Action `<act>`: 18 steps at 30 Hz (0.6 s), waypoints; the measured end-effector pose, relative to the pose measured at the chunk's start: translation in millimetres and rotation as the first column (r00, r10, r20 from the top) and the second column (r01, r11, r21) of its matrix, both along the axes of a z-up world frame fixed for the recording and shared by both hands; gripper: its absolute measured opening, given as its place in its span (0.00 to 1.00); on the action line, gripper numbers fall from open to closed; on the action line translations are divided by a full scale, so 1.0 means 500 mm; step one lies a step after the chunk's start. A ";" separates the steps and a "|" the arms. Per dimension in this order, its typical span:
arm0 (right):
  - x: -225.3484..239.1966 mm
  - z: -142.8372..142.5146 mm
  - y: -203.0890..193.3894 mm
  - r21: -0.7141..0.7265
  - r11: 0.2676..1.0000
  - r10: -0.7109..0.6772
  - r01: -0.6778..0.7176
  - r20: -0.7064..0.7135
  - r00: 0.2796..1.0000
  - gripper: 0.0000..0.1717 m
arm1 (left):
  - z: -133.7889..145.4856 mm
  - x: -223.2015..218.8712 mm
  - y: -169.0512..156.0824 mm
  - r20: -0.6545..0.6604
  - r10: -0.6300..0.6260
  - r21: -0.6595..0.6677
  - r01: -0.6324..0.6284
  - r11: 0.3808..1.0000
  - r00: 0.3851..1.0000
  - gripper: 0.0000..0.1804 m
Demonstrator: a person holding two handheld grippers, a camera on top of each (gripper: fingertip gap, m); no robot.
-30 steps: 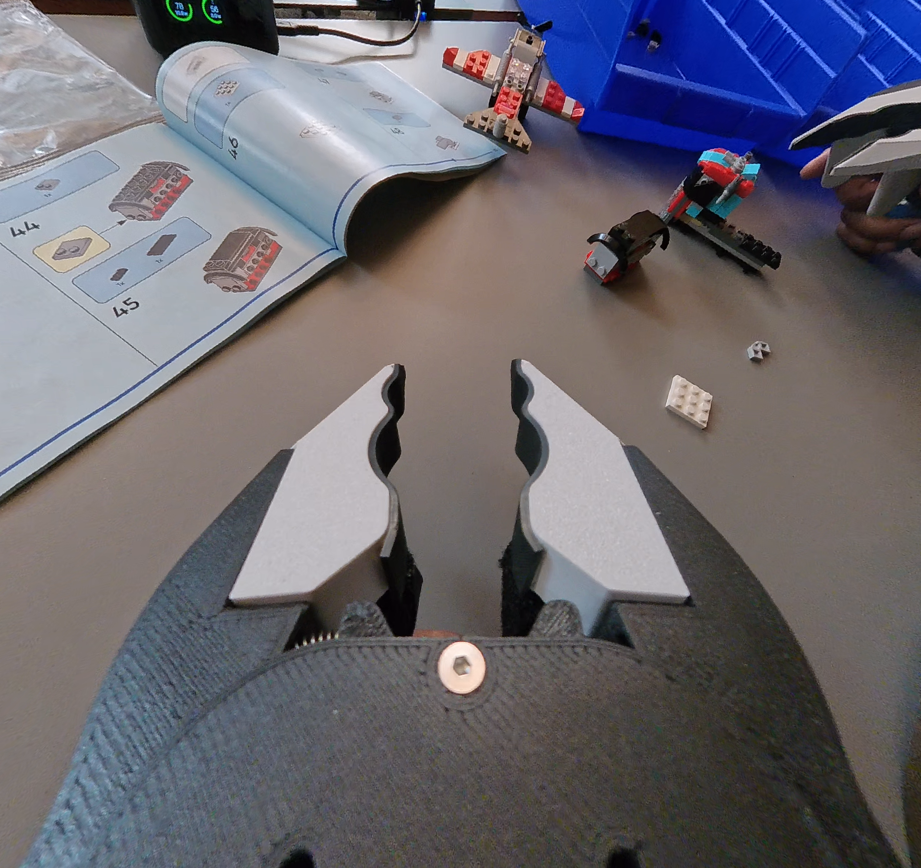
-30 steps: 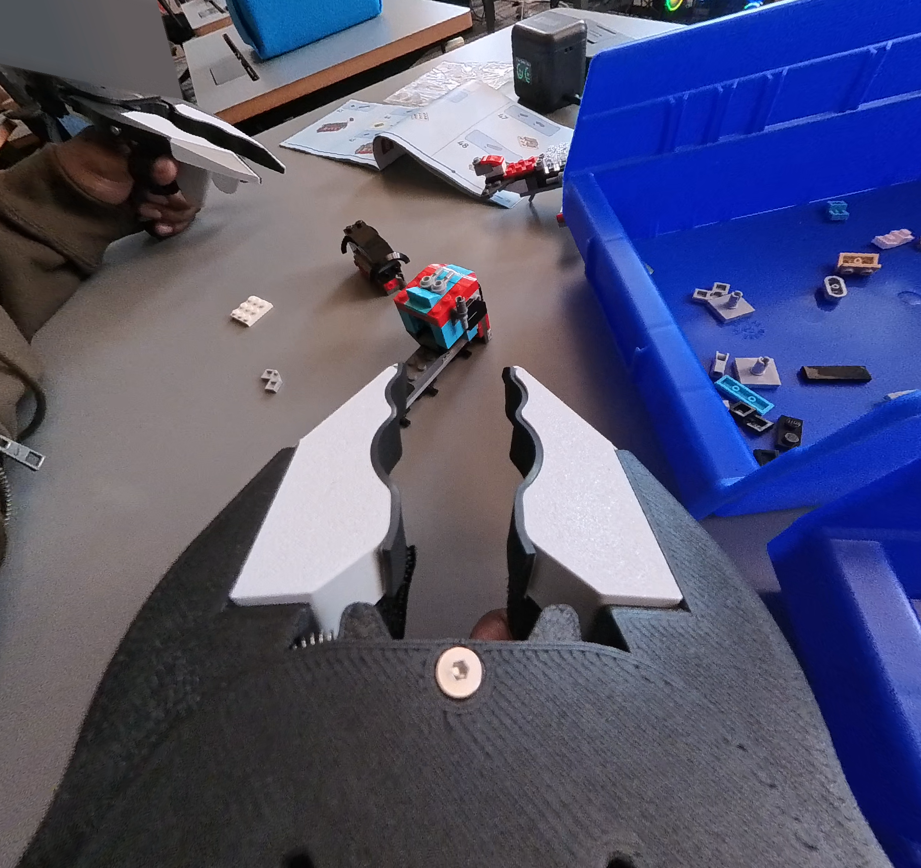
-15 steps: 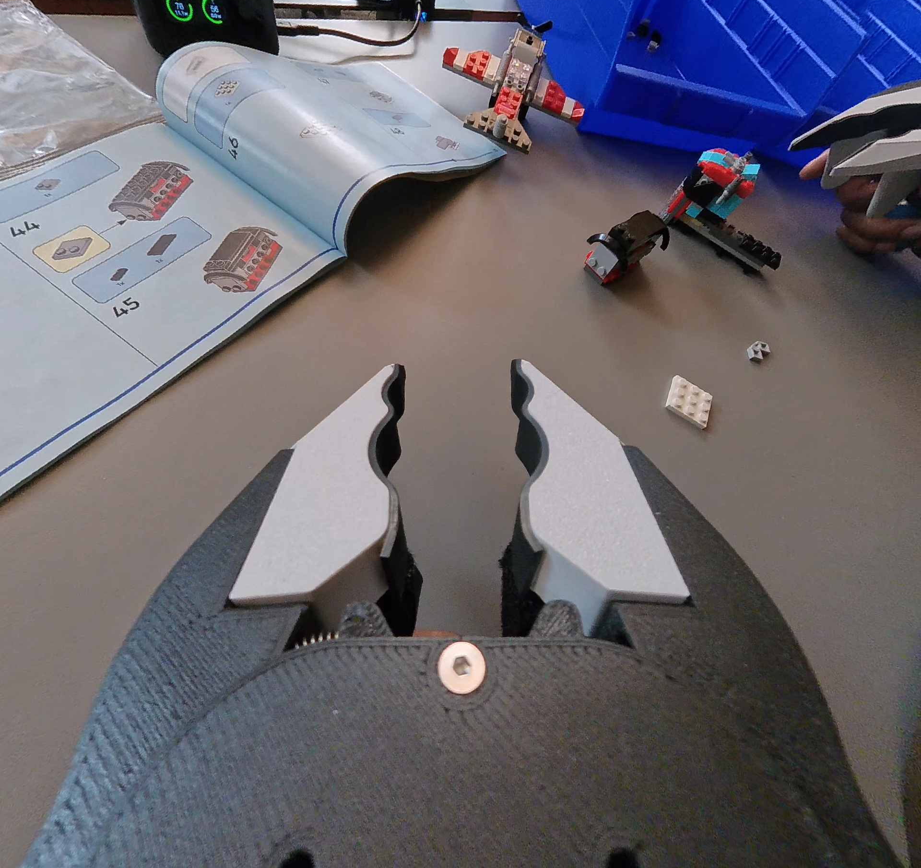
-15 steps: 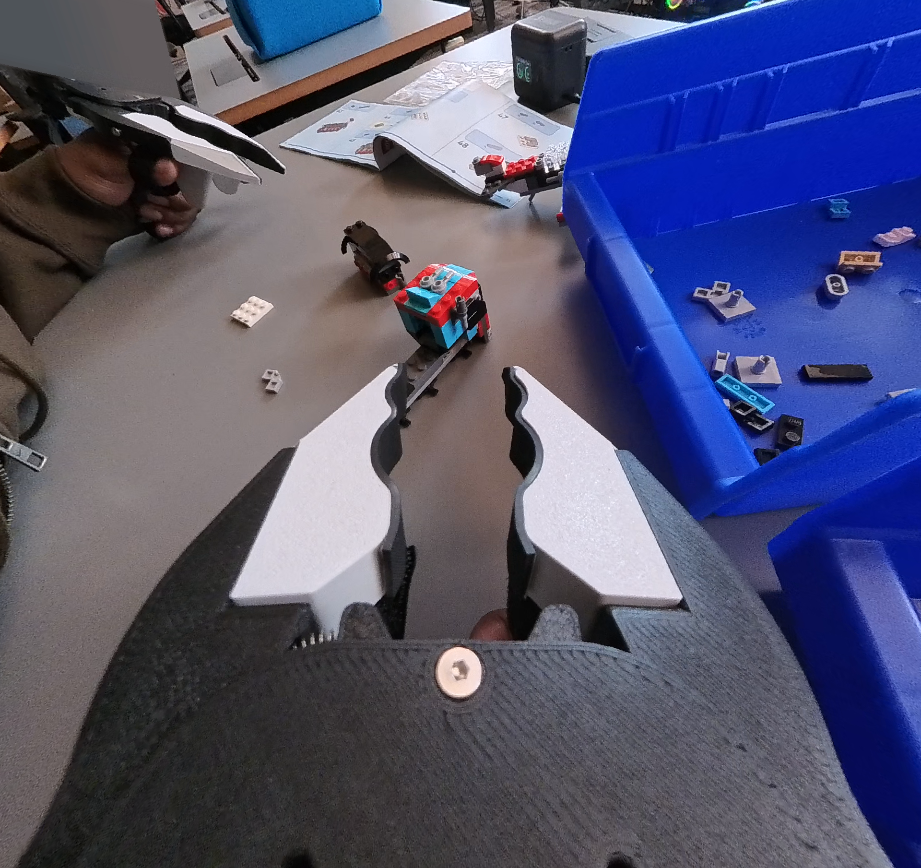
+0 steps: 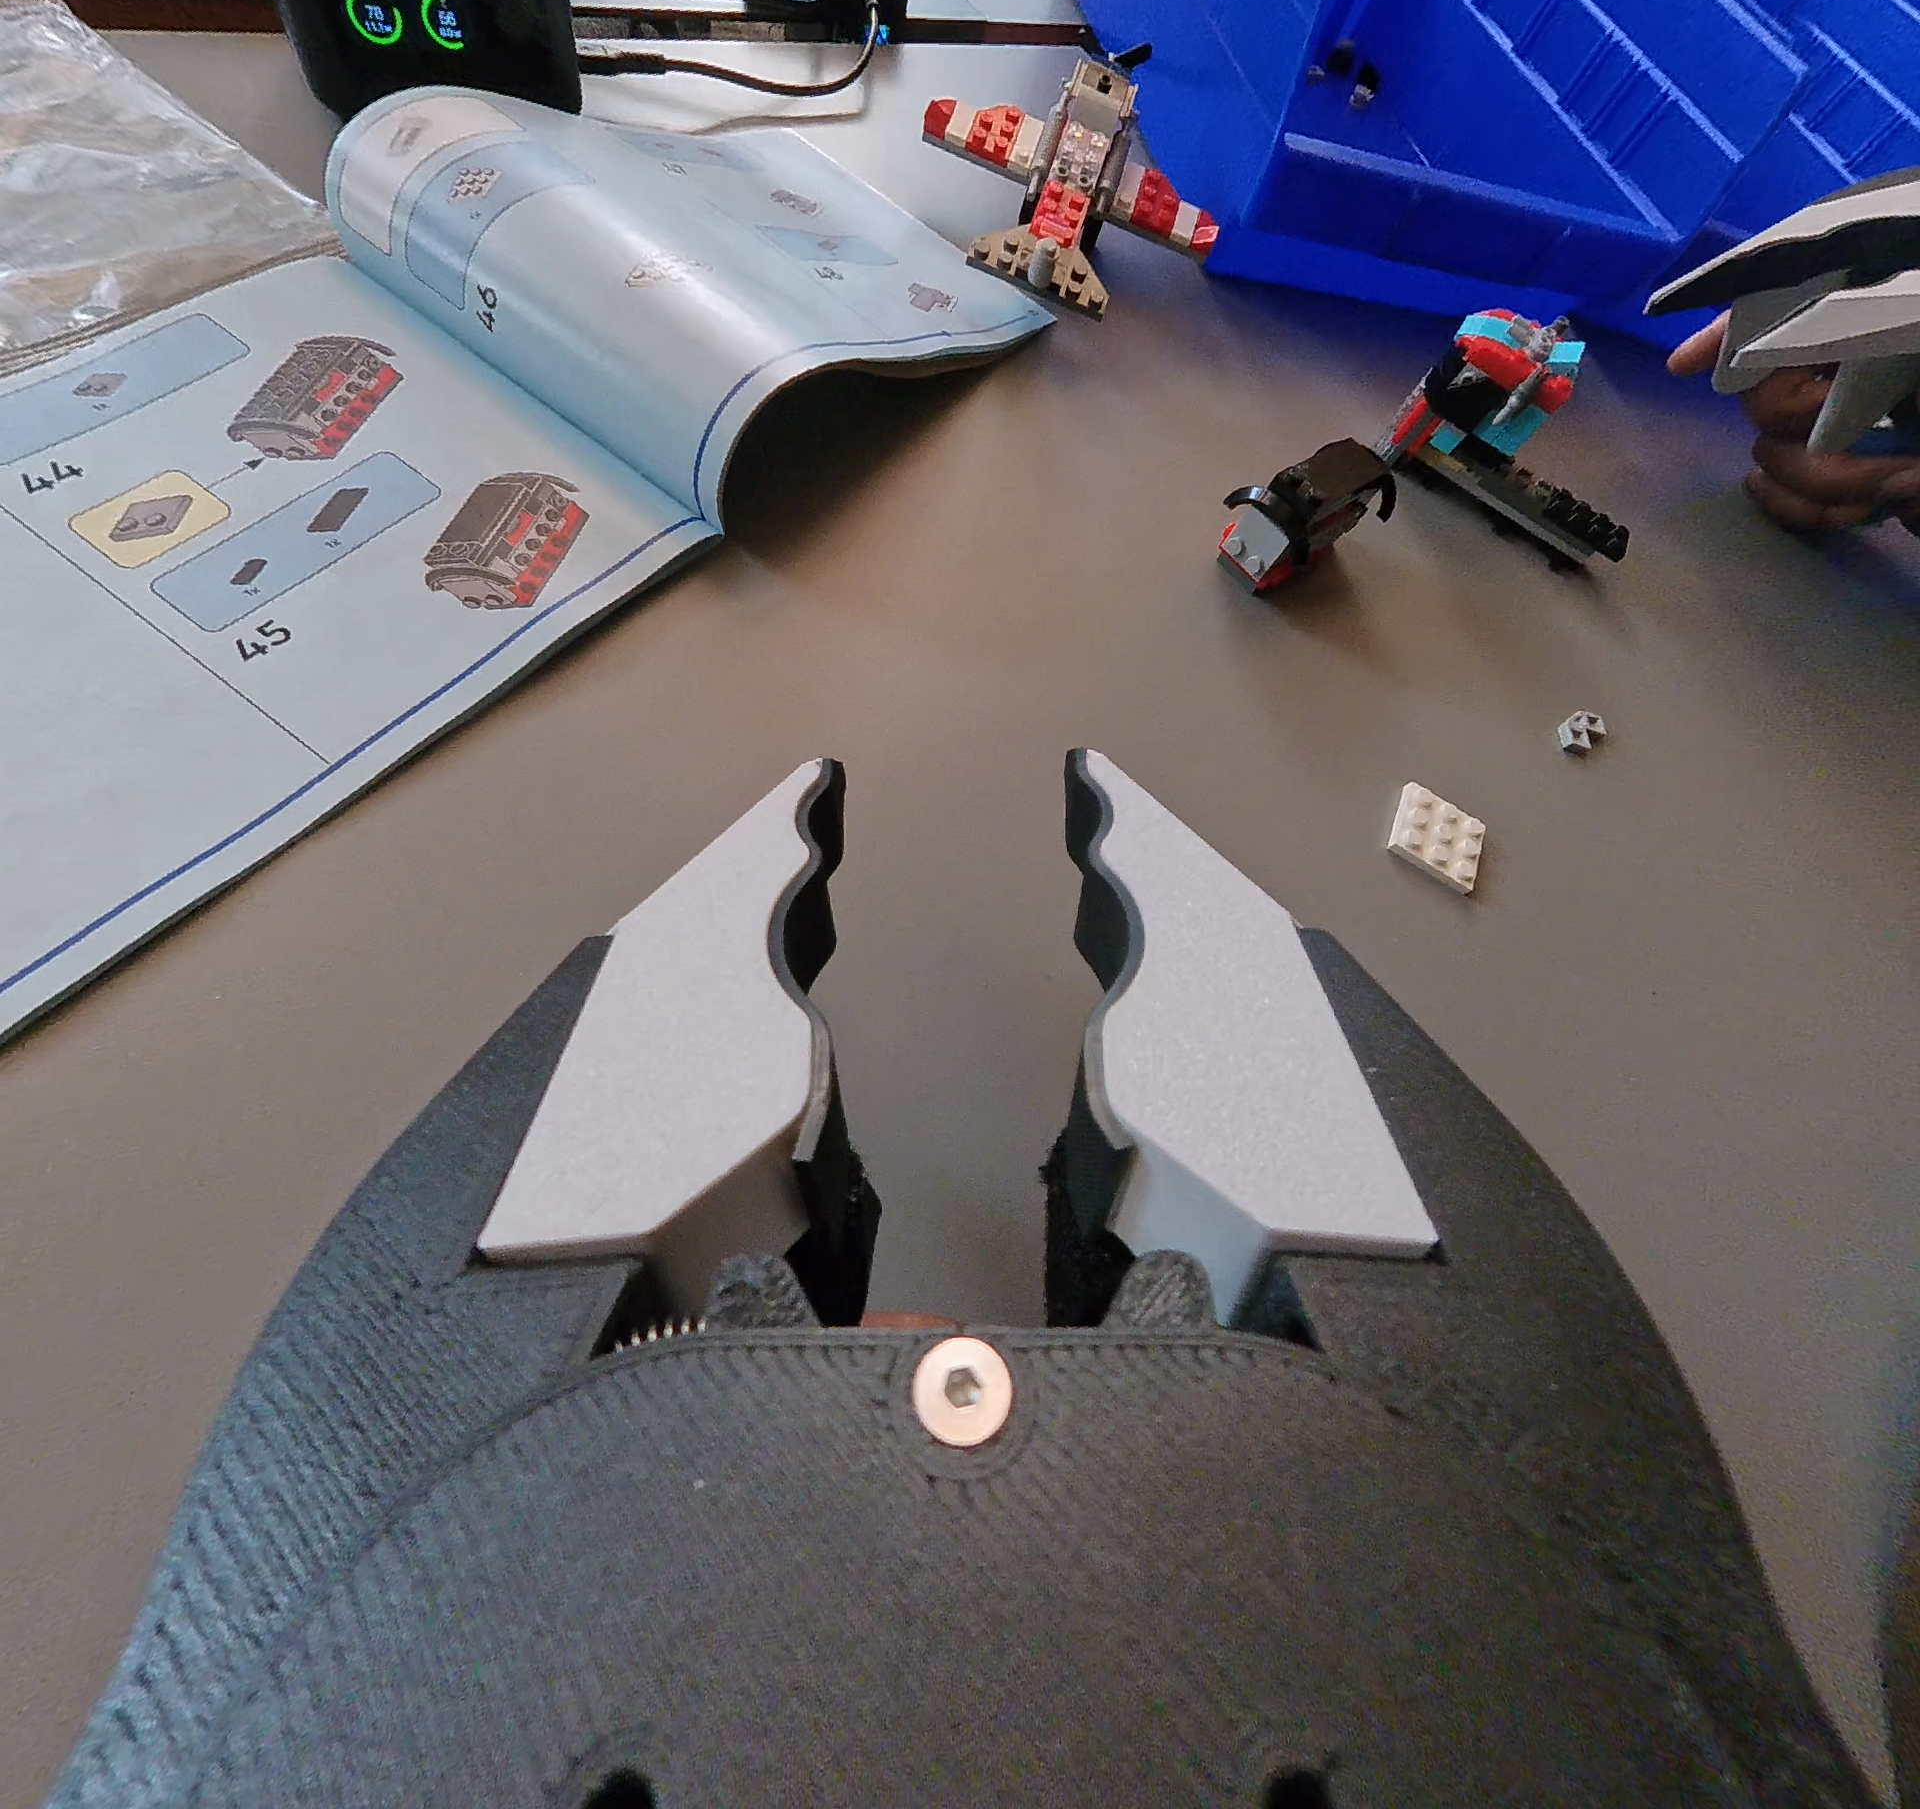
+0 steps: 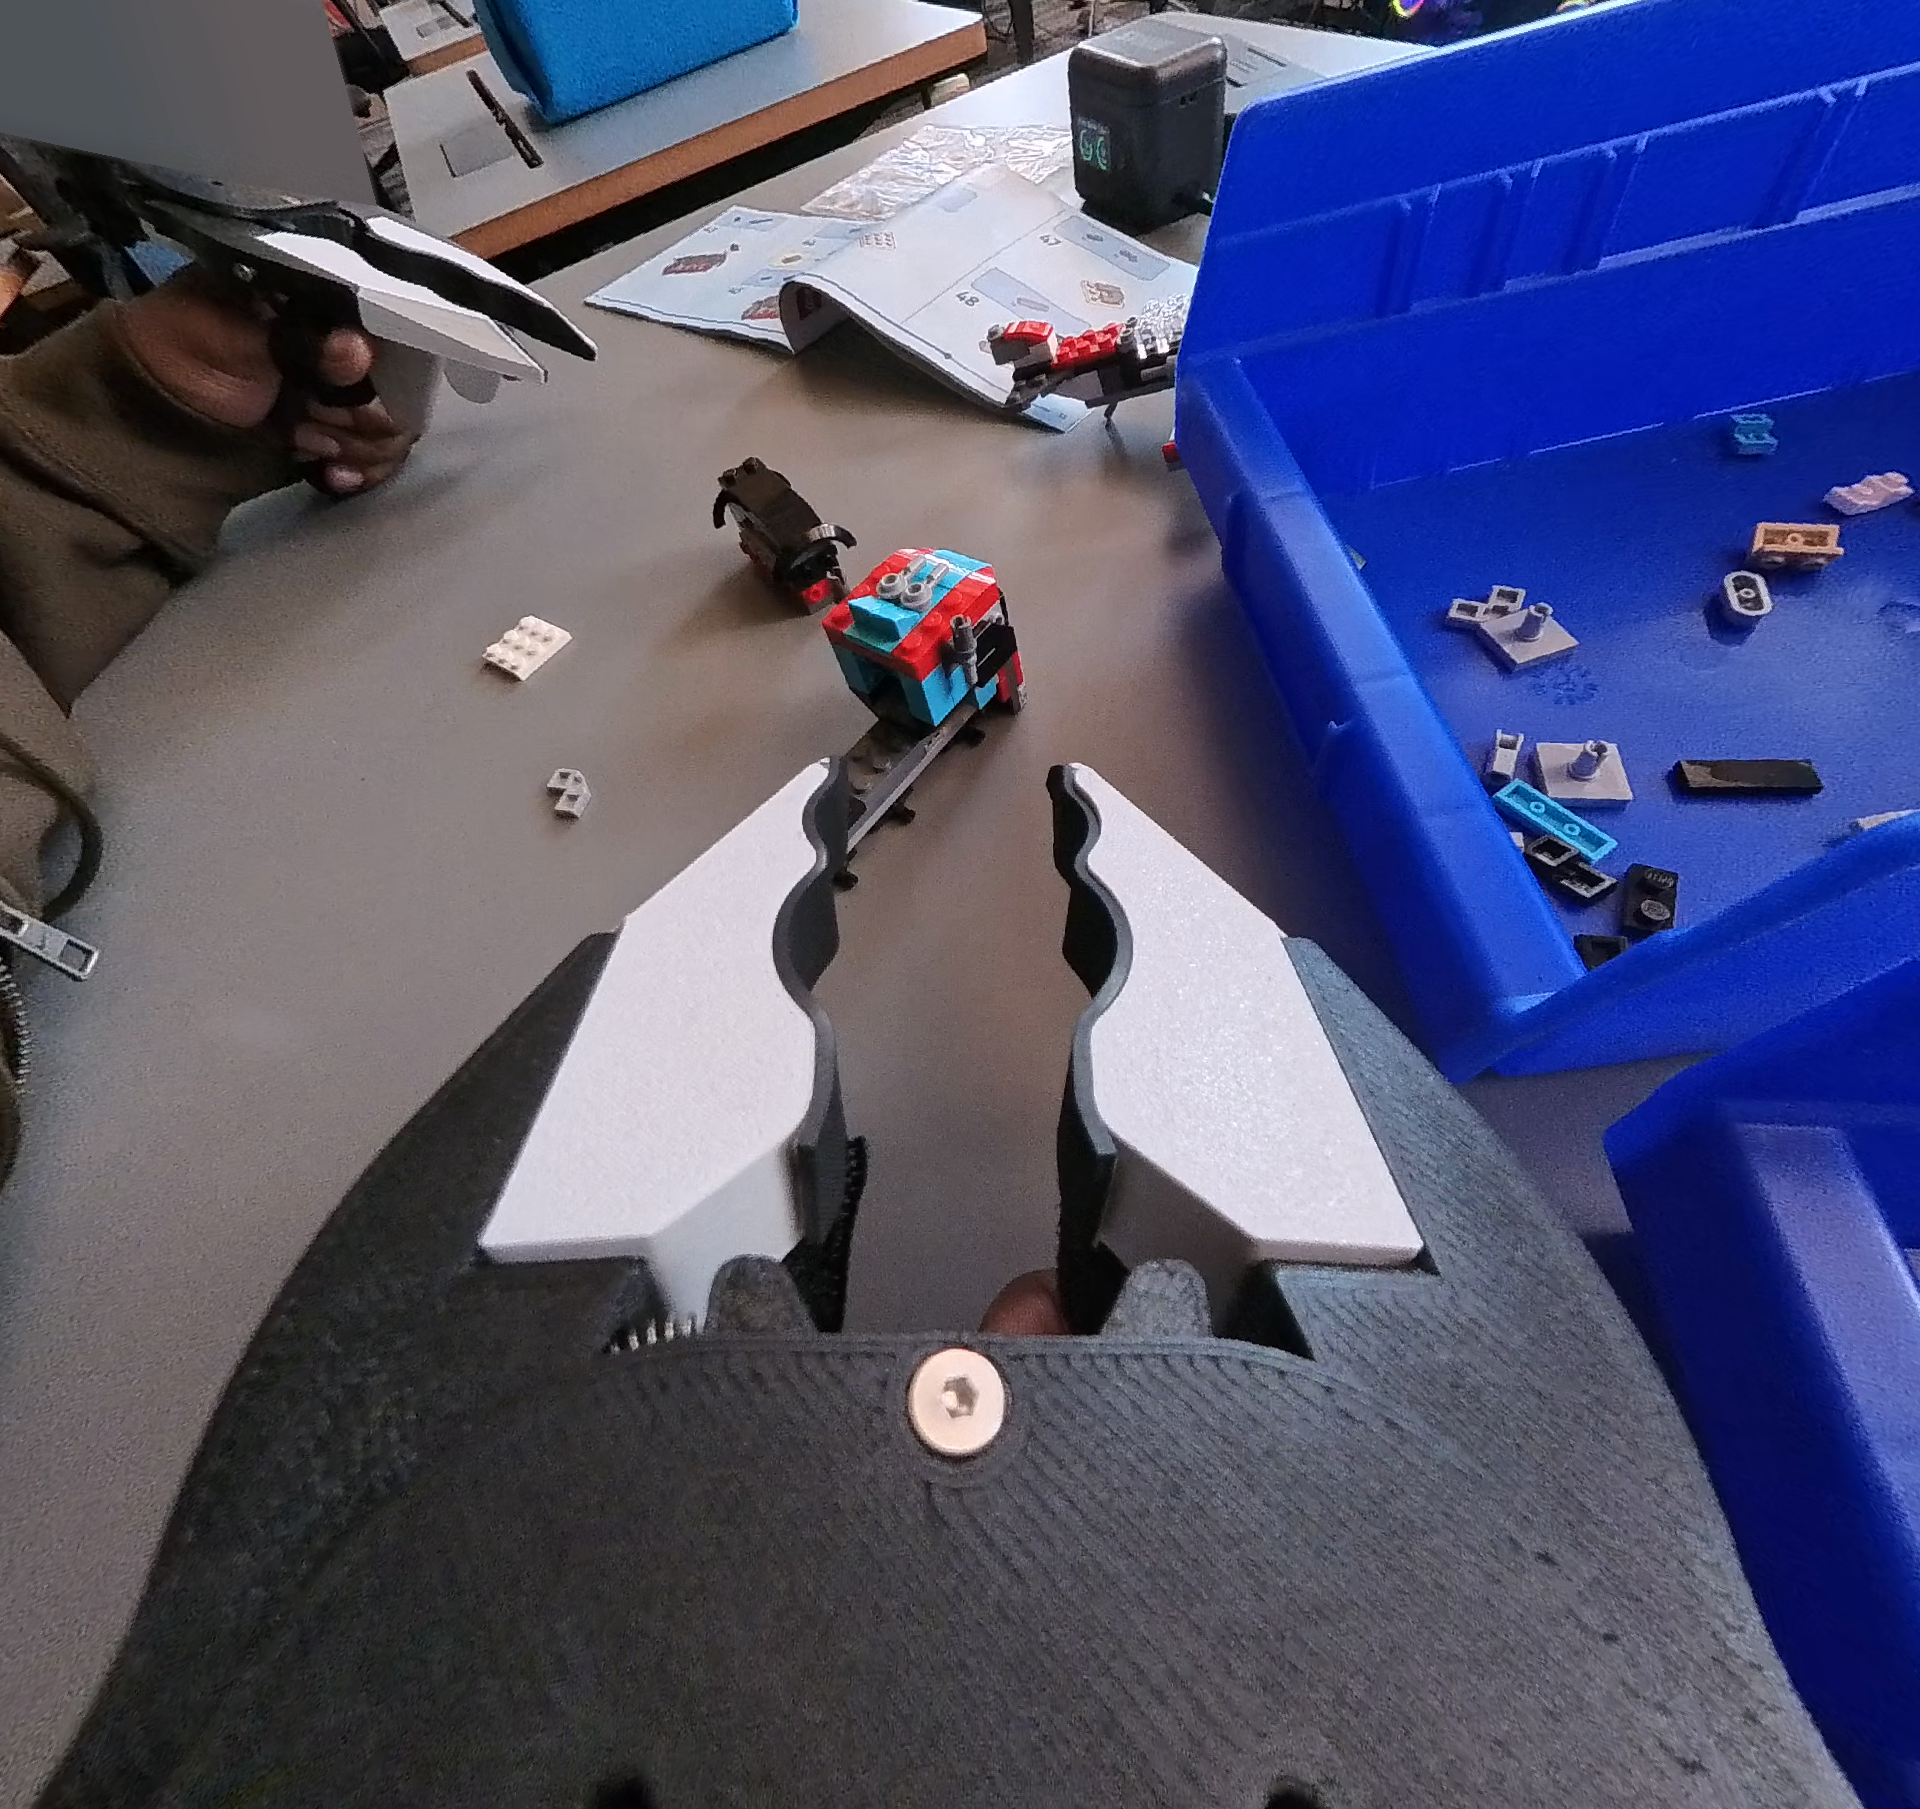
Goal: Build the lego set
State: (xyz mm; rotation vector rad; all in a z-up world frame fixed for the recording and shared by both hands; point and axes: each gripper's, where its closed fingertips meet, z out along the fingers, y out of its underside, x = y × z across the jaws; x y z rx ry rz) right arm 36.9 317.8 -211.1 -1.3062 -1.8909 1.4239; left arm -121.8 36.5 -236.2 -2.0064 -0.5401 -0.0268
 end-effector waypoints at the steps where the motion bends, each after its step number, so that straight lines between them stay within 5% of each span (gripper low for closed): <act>1: 0.000 0.000 0.000 0.000 1.000 0.000 0.000 0.000 1.000 0.24 | 0.000 0.000 0.000 0.000 0.000 0.000 0.000 1.000 1.000 0.24; 12: -0.002 0.004 -0.005 0.041 0.999 -0.011 0.012 -0.023 1.000 0.24 | 0.003 0.000 -0.002 -0.002 0.003 0.010 -0.003 1.000 1.000 0.24; 18: -0.008 0.128 -0.005 0.133 0.991 0.012 0.007 -0.144 0.990 0.23 | 0.006 0.000 -0.003 0.006 0.006 0.021 -0.006 1.000 1.000 0.24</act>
